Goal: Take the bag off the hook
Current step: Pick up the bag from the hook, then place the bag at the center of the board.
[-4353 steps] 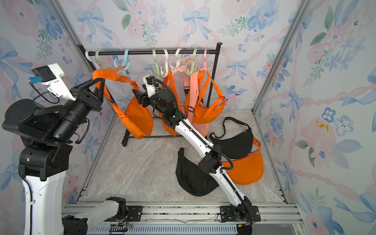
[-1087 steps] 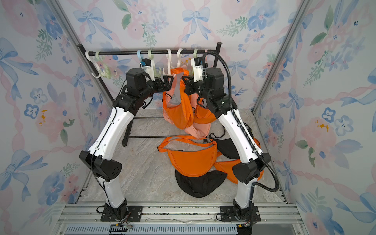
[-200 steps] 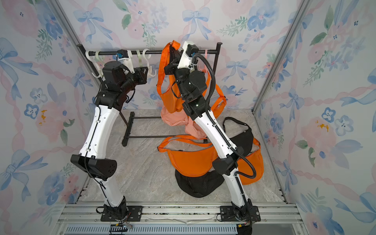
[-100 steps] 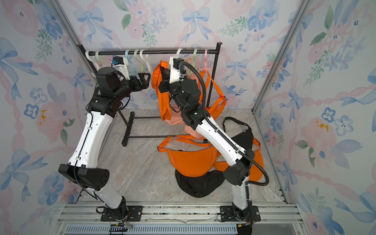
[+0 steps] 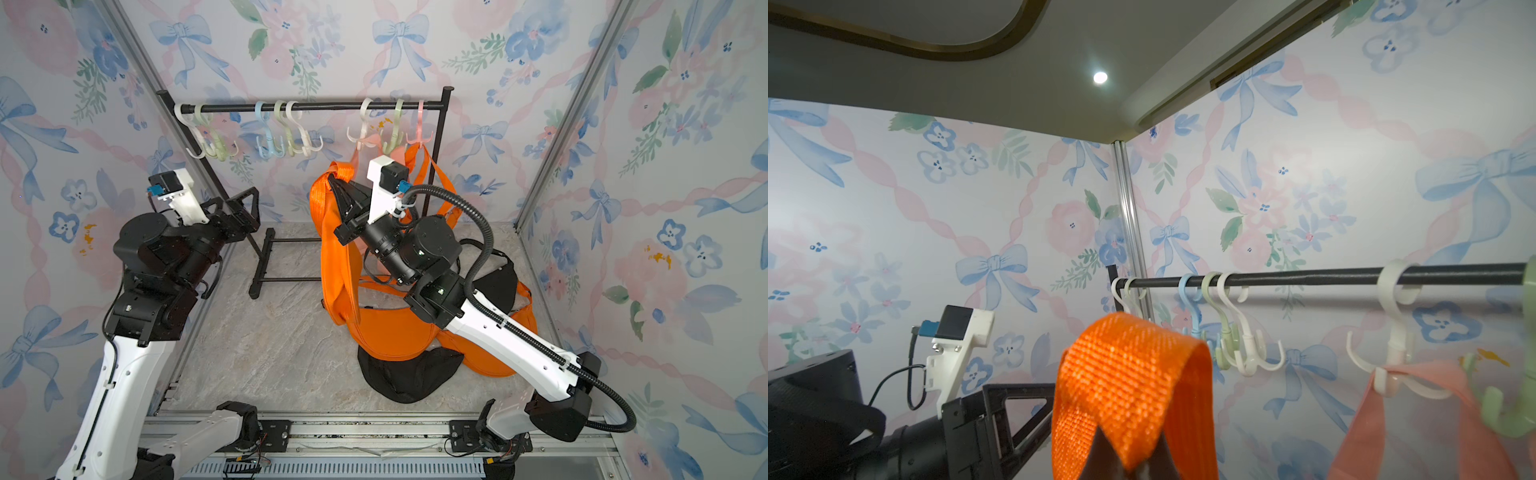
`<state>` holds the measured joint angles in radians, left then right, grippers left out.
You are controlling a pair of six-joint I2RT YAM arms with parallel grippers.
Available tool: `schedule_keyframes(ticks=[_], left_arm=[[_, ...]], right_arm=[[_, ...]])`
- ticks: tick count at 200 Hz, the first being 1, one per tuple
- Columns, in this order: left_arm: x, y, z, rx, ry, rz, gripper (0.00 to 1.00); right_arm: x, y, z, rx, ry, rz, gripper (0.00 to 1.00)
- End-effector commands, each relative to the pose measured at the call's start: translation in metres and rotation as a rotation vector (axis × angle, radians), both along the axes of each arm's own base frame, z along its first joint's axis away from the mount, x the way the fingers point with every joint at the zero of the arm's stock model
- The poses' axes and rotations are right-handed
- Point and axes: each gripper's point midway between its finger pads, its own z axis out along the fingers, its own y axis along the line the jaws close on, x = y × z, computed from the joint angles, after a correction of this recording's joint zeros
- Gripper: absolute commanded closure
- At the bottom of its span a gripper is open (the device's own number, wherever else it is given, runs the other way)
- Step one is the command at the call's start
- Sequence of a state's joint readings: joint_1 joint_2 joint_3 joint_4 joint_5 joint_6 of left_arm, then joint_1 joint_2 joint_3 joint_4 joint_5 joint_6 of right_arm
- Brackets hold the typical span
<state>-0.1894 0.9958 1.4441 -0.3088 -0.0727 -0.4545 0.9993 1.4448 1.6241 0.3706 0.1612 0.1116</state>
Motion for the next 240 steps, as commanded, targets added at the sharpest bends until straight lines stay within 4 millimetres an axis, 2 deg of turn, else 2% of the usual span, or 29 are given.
schedule_keyframes(ticks=[1, 38, 67, 82, 100, 116, 122, 125, 135, 156, 173, 193, 211, 240], left_arm=[[-0.005, 0.019, -0.016, -0.016, 0.011, 0.106, 0.02], [-0.021, 0.036, -0.022, -0.016, 0.0, 0.185, 0.02], [-0.024, 0.044, -0.032, -0.002, 0.014, 0.234, 0.02], [-0.021, 0.046, -0.039, 0.002, 0.03, 0.245, 0.02], [-0.016, 0.044, -0.047, 0.009, 0.05, 0.242, 0.02], [-0.013, 0.045, -0.051, 0.024, 0.061, 0.245, 0.02], [-0.012, 0.045, -0.054, 0.029, 0.069, 0.248, 0.02], [-0.011, 0.045, -0.055, 0.03, 0.07, 0.249, 0.02], [-0.009, 0.045, -0.06, 0.033, 0.084, 0.252, 0.02], [-0.002, 0.043, -0.072, 0.03, 0.113, 0.24, 0.02], [0.002, 0.041, -0.08, 0.035, 0.132, 0.233, 0.02], [0.006, 0.04, -0.09, 0.045, 0.156, 0.231, 0.02], [0.011, 0.037, -0.1, 0.052, 0.181, 0.217, 0.02], [0.02, 0.03, -0.121, 0.058, 0.234, 0.188, 0.02]], right_arm=[[-0.01, 0.033, -0.029, -0.024, 0.062, 0.098, 1.0], [-0.027, 0.084, -0.071, -0.076, 0.143, 0.237, 1.0], [-0.022, 0.103, -0.098, -0.07, 0.227, 0.279, 1.0], [-0.007, 0.105, -0.122, -0.075, 0.303, 0.257, 1.0], [0.031, 0.095, -0.17, -0.072, 0.453, 0.198, 1.0], [0.073, 0.072, -0.225, -0.076, 0.606, 0.101, 1.0], [0.087, 0.061, -0.24, -0.078, 0.647, 0.068, 1.0], [0.096, 0.06, -0.26, -0.093, 0.687, 0.049, 1.0], [0.116, 0.047, -0.296, -0.105, 0.77, 0.003, 1.0], [0.14, 0.031, -0.357, -0.168, 0.89, -0.058, 1.0], [0.149, 0.03, -0.389, -0.217, 0.96, -0.057, 1.0], [0.151, 0.03, -0.406, -0.279, 0.975, -0.066, 1.0], [0.153, 0.027, -0.405, -0.314, 0.958, -0.088, 0.96], [0.149, 0.03, -0.396, -0.381, 0.916, -0.083, 0.71]])
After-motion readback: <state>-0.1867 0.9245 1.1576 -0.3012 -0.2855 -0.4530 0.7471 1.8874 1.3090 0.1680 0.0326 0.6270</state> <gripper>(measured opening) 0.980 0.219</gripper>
